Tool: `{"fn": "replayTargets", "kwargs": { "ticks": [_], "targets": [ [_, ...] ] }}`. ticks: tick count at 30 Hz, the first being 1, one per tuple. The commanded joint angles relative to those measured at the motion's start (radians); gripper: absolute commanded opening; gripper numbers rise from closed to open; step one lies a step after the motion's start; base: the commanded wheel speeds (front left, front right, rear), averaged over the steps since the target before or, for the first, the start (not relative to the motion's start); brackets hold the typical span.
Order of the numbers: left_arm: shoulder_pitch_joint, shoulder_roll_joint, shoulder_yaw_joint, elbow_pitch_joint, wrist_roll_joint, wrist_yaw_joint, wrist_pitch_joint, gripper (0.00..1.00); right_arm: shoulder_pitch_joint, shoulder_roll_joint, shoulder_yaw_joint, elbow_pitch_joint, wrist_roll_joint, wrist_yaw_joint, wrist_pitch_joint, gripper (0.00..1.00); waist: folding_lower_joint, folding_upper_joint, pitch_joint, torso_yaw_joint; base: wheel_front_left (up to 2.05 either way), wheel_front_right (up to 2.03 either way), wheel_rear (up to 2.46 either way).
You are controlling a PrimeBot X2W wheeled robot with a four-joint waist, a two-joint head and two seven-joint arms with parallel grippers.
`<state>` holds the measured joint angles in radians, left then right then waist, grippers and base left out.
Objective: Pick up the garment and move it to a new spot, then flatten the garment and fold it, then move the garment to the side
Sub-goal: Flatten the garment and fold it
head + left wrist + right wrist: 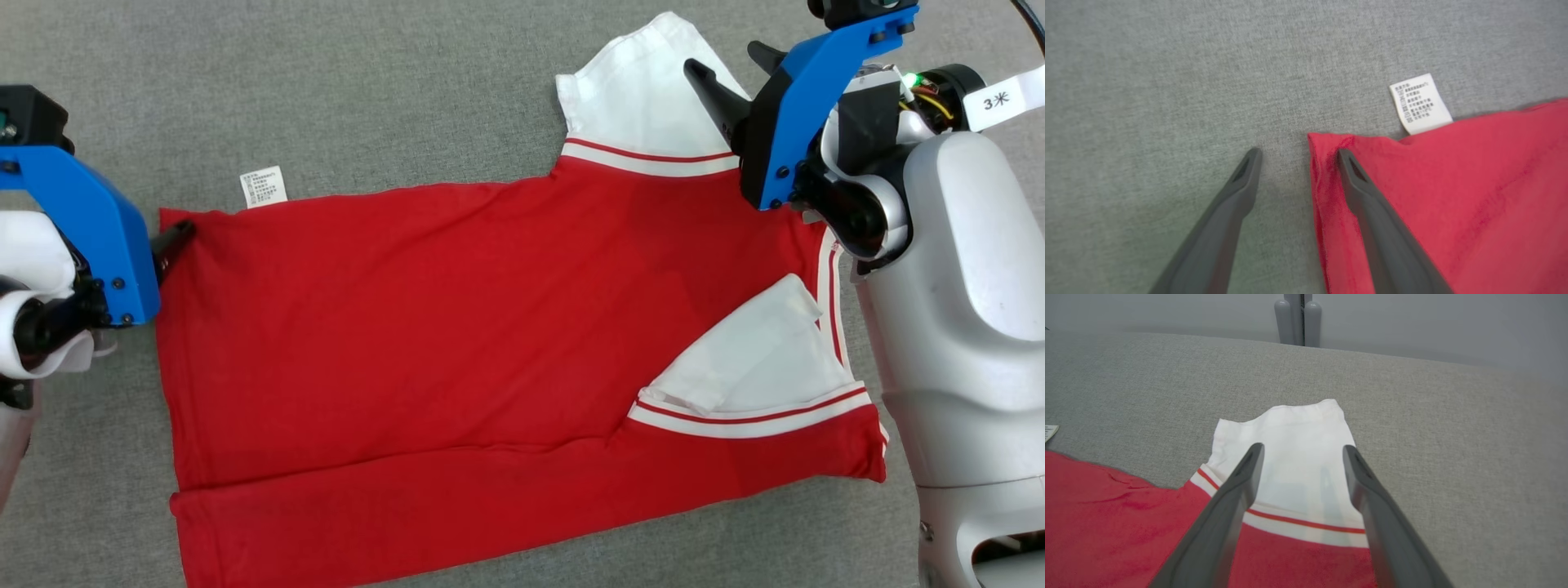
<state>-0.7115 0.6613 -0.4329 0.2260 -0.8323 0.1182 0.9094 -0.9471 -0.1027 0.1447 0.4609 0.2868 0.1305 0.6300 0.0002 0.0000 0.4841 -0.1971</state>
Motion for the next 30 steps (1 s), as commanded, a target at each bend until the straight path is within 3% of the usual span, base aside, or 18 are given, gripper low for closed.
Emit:
{"fn": "replayTargets", "kwargs": {
  "ticks": [1, 5, 6, 7, 9, 16, 24, 30],
  "targets": [
    [-0.006, 0.006, -0.01, 0.017, 0.009, 0.005, 0.008, 1.0, -0.019, 0.003, 0.003, 0.015, 0.008, 0.001, -0.012, 1.0, -0.0002, 0.0, 0.006, 0.0, 0.0, 0.0, 0.0],
    [0.003, -0.018, -0.039, 0.031, -0.011, -0.016, 0.043, 1.0, -0.041, 0.001, 0.007, 0.062, 0.024, 0.001, -0.038, 1.0, -0.0002, 0.0, 0.017, 0.006, 0.0, 0.0, 0.0],
    [0.011, -0.026, -0.048, 0.03, -0.022, -0.027, 0.057, 0.79, -0.046, -0.001, 0.006, 0.071, 0.028, 0.001, -0.042, 1.0, -0.0002, 0.0, 0.019, 0.01, 0.0, 0.0, 0.0],
    [0.015, -0.028, -0.056, 0.027, -0.023, -0.033, 0.067, 0.41, -0.051, -0.003, 0.005, 0.082, 0.03, 0.001, -0.045, 1.0, -0.0002, 0.0, 0.021, 0.014, 0.0, 0.0, 0.0],
    [0.022, -0.034, -0.073, 0.018, -0.02, -0.044, 0.07, 0.0, -0.062, -0.011, 0.0, 0.101, 0.033, 0.001, -0.051, 1.0, -0.0002, 0.0, 0.025, 0.025, 0.0, 0.0, 0.0],
    [0.012, -0.071, -0.086, -0.028, 0.022, -0.076, -0.038, 0.0, -0.113, -0.061, -0.031, 0.183, -0.014, 0.001, -0.033, 1.0, -0.0002, 0.0, 0.04, 0.093, 0.0, 0.0, 0.0],
    [-0.034, -0.168, -0.127, -0.054, 0.071, -0.127, -0.189, 0.0, -0.2, -0.151, -0.11, 0.329, -0.145, 0.001, 0.011, 1.0, -0.0002, 0.0, 0.08, 0.229, 0.0, 0.0, 0.0],
    [-0.052, -0.229, -0.151, -0.042, 0.089, -0.16, -0.269, 0.0, -0.218, -0.212, -0.104, 0.388, -0.208, 0.001, 0.044, 1.0, -0.0002, 0.0, 0.093, 0.296, 0.0, 0.0, 0.0]
  ]
}}
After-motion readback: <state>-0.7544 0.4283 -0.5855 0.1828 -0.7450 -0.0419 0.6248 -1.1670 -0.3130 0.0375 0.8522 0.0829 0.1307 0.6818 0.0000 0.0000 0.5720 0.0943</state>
